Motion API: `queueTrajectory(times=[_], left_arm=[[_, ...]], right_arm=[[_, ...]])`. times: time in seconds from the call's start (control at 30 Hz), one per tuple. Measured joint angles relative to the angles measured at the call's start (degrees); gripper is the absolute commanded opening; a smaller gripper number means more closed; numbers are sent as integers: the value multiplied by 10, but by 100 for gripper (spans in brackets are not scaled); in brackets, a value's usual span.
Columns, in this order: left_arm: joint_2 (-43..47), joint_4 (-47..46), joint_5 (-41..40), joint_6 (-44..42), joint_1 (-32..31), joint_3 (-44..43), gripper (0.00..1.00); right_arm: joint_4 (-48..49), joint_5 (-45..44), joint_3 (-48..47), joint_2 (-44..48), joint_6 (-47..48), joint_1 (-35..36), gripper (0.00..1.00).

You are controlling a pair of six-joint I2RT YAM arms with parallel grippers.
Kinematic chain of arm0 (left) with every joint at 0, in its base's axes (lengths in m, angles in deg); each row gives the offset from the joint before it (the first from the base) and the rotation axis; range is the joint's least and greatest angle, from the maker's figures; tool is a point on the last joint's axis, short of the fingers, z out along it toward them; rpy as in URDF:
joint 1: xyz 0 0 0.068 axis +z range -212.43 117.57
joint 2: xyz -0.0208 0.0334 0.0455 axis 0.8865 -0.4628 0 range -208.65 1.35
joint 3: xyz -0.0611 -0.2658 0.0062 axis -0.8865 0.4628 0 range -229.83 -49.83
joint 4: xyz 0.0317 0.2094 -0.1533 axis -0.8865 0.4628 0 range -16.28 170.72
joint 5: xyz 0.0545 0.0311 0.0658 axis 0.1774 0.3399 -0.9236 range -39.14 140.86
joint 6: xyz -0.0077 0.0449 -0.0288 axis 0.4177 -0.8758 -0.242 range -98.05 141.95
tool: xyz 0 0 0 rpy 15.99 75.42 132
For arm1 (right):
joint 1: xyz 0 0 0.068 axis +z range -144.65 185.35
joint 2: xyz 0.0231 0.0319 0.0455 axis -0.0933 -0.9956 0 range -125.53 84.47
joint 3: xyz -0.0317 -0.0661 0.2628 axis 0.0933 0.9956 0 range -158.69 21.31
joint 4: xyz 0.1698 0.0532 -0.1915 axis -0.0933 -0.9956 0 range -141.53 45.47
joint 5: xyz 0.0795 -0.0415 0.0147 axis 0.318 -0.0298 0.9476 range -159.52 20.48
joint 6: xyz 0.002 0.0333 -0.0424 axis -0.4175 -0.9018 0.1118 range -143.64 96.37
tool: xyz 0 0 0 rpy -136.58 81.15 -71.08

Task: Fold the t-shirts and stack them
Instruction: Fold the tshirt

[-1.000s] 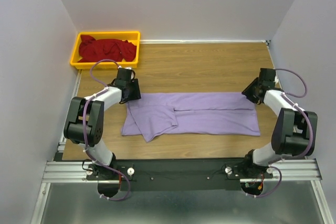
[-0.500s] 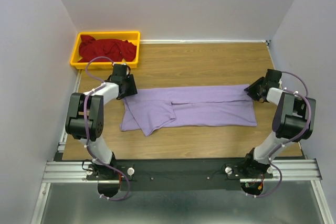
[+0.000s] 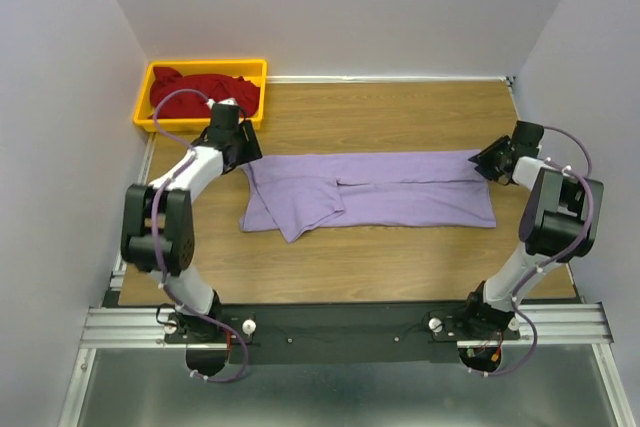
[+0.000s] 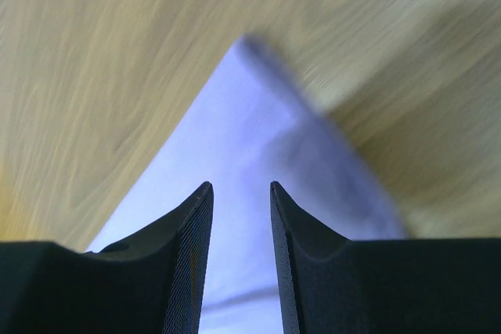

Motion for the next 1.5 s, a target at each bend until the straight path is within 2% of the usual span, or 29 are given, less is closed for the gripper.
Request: queueTrajectory(times=[0.1, 0.2, 0.27, 0.43, 0.47, 0.6, 0.73, 0.9, 1.2, 1.5], left_arm=[[107, 19, -27, 26, -10, 45, 73], [226, 38, -35, 56, -35, 103, 73], [292, 57, -26, 75, -55, 143, 73], [374, 134, 32, 120, -97, 235, 71], [386, 151, 43, 129, -103, 251, 68], [431, 186, 79, 165, -118, 294, 67], [431, 193, 95, 183, -120, 300, 67], [397, 188, 109, 193, -122, 300, 66], [329, 165, 114, 197, -123, 304, 64], [262, 139, 118, 199, -130, 303, 56]], right_arm=[[-14, 12, 34, 70, -2, 31, 42], [-14, 24, 62, 147, -5, 105, 42], [-8, 47, 73, 182, -11, 181, 42], [29, 129, 106, 185, -38, 327, 41], [41, 142, 116, 179, -47, 349, 41], [87, 177, 141, 129, -79, 424, 37], [140, 203, 154, 81, -112, 474, 36], [174, 207, 155, 47, -127, 487, 35], [171, 145, 156, 60, -121, 487, 36], [171, 120, 155, 67, -107, 487, 37]])
